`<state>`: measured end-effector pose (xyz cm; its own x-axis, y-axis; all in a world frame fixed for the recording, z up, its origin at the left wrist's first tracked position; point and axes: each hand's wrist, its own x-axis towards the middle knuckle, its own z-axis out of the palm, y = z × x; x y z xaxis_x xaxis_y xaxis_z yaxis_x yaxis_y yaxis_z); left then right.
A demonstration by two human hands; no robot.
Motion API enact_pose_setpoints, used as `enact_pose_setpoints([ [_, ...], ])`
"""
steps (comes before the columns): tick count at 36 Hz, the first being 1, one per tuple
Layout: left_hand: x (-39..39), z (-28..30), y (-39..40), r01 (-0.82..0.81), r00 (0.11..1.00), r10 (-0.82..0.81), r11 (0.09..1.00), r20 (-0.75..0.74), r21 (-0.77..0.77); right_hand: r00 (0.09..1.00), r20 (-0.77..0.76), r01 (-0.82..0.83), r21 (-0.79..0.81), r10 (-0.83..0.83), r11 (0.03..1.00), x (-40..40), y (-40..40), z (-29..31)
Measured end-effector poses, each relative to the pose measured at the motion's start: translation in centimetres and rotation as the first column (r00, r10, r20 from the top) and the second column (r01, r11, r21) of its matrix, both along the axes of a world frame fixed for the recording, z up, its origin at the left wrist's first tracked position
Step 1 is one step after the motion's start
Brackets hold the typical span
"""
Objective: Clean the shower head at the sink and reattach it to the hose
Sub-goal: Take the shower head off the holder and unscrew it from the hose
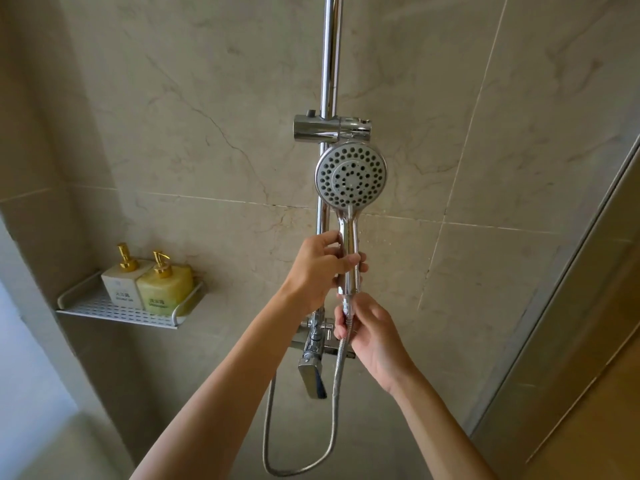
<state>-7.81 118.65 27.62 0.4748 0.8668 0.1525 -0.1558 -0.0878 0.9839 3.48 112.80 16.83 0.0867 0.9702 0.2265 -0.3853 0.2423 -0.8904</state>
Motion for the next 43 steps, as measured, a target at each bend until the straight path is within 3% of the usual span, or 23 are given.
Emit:
enact_pose_setpoints([
  [3,-0.2,0.0,0.2,0.002,1.000,-0.002,1.000,0.004,-0.023,0.976,-0.128,-0.178,-0.025,0.174,0.984,0.8,-0.2,0.3],
  [7,-0.3,-0.1,0.3,0.002,0.999,-0.001,0.999,0.034,-0.048,0.969,-0.093,-0.233,-0.054,0.227,0.971,1.4,-0.4,1.0],
  [12,-0.2,-0.1,0.3,0.027,0.999,-0.025,0.999,0.043,-0.040,0.982,0.034,-0.184,-0.067,0.187,0.981,2.0,-0.5,1.6],
  [19,0.1,-0.2,0.0,0.013,1.000,-0.012,1.000,0.028,-0.026,0.977,0.211,0.033,-0.048,-0.022,0.998,1.1,-0.4,1.5],
  [22,0.0,-0.4,0.1,-0.011,1.000,0.011,1.000,0.011,0.002,0.913,0.340,0.236,0.012,-0.226,0.972,0.2,-0.3,1.2],
  [24,0.0,-0.4,0.1,-0.017,1.000,0.017,1.000,0.008,0.012,0.888,0.347,0.307,0.036,-0.300,0.951,-0.1,-0.3,0.9],
  [29,0.1,-0.5,0.1,-0.024,1.000,0.024,1.000,0.013,0.003,0.986,0.129,0.105,-0.010,-0.102,0.994,0.6,-0.2,0.3],
  [33,0.0,-0.4,0.2,-0.028,0.999,0.029,0.999,0.017,-0.019,0.997,-0.034,-0.076,-0.033,0.075,0.997,1.1,0.1,0.3],
  [43,-0.1,-0.3,0.0,-0.018,0.999,0.019,0.999,0.028,-0.041,0.989,0.047,-0.137,-0.077,0.141,0.988,2.0,0.3,0.7],
])
